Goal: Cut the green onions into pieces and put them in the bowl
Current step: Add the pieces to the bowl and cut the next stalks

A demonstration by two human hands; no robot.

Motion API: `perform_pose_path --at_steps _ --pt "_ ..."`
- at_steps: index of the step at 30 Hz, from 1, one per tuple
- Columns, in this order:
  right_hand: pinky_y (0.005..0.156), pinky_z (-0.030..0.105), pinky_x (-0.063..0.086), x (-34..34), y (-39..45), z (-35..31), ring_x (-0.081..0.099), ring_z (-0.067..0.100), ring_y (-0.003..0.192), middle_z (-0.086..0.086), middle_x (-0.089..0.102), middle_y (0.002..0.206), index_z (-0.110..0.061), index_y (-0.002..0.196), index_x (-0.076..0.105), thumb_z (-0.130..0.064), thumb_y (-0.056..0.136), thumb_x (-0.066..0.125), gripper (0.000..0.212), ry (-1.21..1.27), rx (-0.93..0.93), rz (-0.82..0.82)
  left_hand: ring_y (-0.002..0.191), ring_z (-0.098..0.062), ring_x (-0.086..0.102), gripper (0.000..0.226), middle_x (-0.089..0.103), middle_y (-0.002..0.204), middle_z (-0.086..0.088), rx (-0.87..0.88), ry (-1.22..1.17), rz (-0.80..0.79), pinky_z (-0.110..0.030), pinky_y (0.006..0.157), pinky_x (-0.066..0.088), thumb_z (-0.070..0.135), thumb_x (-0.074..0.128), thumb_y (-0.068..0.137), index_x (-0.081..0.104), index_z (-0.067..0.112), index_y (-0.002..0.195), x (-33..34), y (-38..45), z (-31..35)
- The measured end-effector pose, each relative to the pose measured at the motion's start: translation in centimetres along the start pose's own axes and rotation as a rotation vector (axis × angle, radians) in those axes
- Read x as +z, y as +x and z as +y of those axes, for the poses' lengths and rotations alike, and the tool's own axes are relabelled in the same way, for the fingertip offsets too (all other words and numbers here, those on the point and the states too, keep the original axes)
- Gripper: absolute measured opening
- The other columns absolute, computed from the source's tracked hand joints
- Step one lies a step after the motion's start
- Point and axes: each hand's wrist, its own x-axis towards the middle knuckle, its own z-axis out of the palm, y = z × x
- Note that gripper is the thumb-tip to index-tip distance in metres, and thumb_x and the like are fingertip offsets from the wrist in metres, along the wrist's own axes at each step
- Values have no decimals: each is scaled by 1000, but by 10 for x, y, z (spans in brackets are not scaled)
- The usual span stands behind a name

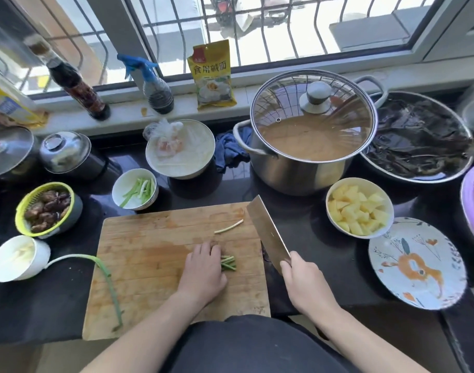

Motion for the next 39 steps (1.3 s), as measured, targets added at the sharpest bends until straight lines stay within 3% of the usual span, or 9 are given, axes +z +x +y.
perform_pose_path --at_steps 6,12,16,20,24,28,32,34,39 --pt "69 46 52 -5 6 3 60 34 74 8 64 80 -17 85 43 -36 103 38 27 -1 -21 -10 98 -28 55 12 65 102 -4 72 257 -56 -42 86 37 16 47 85 52 20 95 -6 7 13" --pt "72 48 53 -10 9 7 60 35 74 9 64 80 -16 87 45 -35 104 37 27 14 -6 -1 72 -21 42 10 51 84 1 -47 -65 75 -38 68 35 23 45 90 36 23 86 -31 47 13" --pt "73 48 53 -13 7 7 60 35 77 9 65 83 -15 89 45 -36 104 36 27 8 10 10 77 -23 44 5 55 92 -3 2 -14 159 -37 69 36 24 46 89 41 22 89 -42 81 20" --pt "69 47 52 -11 5 4 60 34 73 8 64 80 -16 85 43 -36 104 37 28 -7 12 25 100 -29 54 23 58 112 -6 113 190 85 -41 82 44 25 44 89 51 17 109 -32 91 22" --pt "70 48 53 -5 3 1 60 36 74 10 65 81 -16 86 44 -36 104 37 27 5 34 35 98 -32 60 19 64 108 -9 119 232 14 -42 80 45 20 44 90 55 15 105 -31 93 10" --pt "71 47 53 2 3 -4 60 36 76 11 66 84 -14 87 46 -35 103 38 27 22 48 28 89 -34 59 18 64 98 -11 -37 -129 -12 -40 74 46 25 53 83 56 14 97 -37 78 -5" --pt "70 47 53 7 1 -3 60 33 73 8 64 78 -16 84 44 -34 103 38 27 47 68 21 66 -13 48 10 55 78 5 -184 -392 -63 -30 54 35 33 56 84 48 27 82 -28 38 -3" --pt "66 45 51 8 -1 -2 58 32 70 7 62 74 -18 79 41 -33 103 38 28 53 74 15 68 -11 45 7 57 83 4 10 -217 -9 -28 57 35 29 54 83 48 27 85 -22 25 5" --pt "62 42 46 3 -5 3 57 31 68 7 61 74 -16 79 39 -35 103 38 30 5 51 8 106 -30 48 14 56 119 -11 575 289 125 -41 87 45 17 50 93 57 15 105 -24 38 -6"
